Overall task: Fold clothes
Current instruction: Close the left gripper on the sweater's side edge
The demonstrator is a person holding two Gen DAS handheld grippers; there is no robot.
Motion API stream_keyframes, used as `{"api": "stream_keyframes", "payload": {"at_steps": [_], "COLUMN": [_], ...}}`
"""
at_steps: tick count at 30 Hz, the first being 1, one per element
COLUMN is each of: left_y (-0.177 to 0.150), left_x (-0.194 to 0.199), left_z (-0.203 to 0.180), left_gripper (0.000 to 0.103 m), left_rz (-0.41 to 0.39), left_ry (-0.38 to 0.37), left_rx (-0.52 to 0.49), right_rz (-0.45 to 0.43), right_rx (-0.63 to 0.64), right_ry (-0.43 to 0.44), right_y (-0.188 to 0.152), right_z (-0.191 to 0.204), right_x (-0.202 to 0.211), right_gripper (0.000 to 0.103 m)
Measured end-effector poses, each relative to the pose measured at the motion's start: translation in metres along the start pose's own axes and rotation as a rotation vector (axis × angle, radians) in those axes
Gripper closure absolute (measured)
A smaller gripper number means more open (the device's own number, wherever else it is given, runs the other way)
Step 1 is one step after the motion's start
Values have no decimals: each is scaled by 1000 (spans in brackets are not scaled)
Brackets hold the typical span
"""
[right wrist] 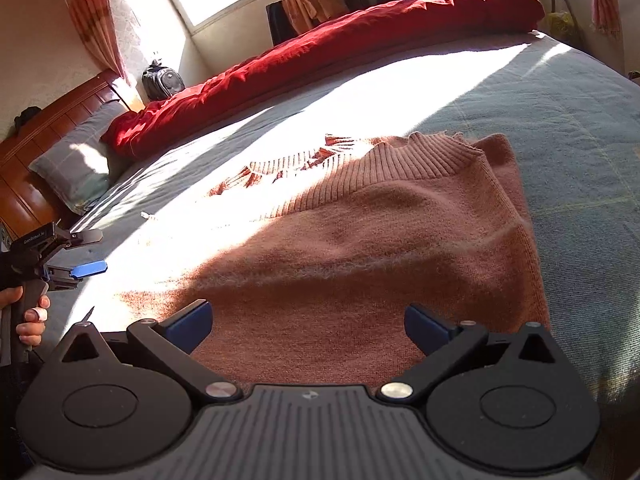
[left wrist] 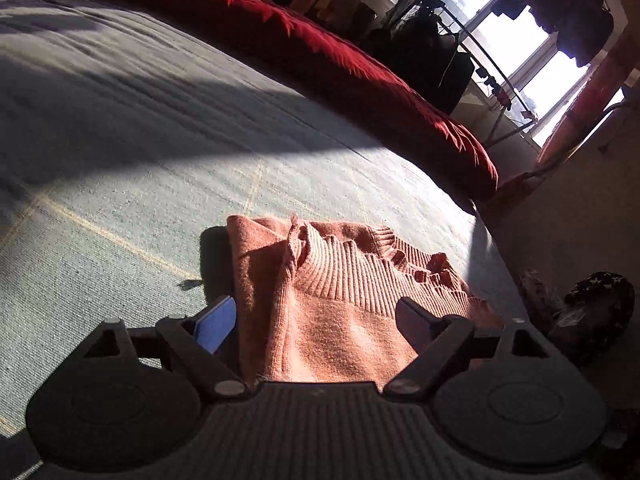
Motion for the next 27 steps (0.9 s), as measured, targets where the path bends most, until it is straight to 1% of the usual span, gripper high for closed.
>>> {"api": "stream_keyframes", "payload": {"at_steps": [2, 4, 6, 9, 10, 11, 14, 20, 23, 27], "left_y": [-7, -12, -15, -13, -12, -9, 1, 25, 23, 4], "left_x": [-7, -15, -22, -32, -38, -44, -63, -101, -102, -85], "left_z": [14, 21, 24, 22, 20, 20, 21, 19, 13, 5], "left_gripper": [29, 29, 29, 29, 29, 29, 29, 29, 29, 30], "left_rz": [24, 37, 46, 70, 88, 99, 122, 149, 155, 177], "left_ry": [-28, -49, -75, -147, -171, -178, -186, -216, -239, -304], "left_rx": [66, 99, 118, 136, 132, 128, 118, 119, 100, 69], "right_rz": [5, 12, 16, 18, 20, 21, 34, 34, 34, 40], "right_rx": [5, 16, 22, 26, 24, 23, 11, 23, 24, 32], "right_ry": [6, -1, -9, -19, -23, -26, -23, -45, -49, -60], "right_y": [0, 0, 0, 2, 2, 2, 2, 3, 3, 4], "right_z": [4, 7, 8, 9, 9, 9, 10, 15, 15, 16], "right_x": [-2, -5, -7, -10, -11, -13, -17, -22, -23, -26], "right_gripper": [0, 0, 0, 0, 0, 0, 0, 0, 0, 0]}}
Point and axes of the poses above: each gripper's, at about its wrist camera, not at the fingertips, and x roughly against the way its jaws point, z to its left, y to its top, the point moved 8 cm from there along -x, roughly the way its jaws point, and after that the axes turned 11 degrees about -x, right-handed, at the moved point
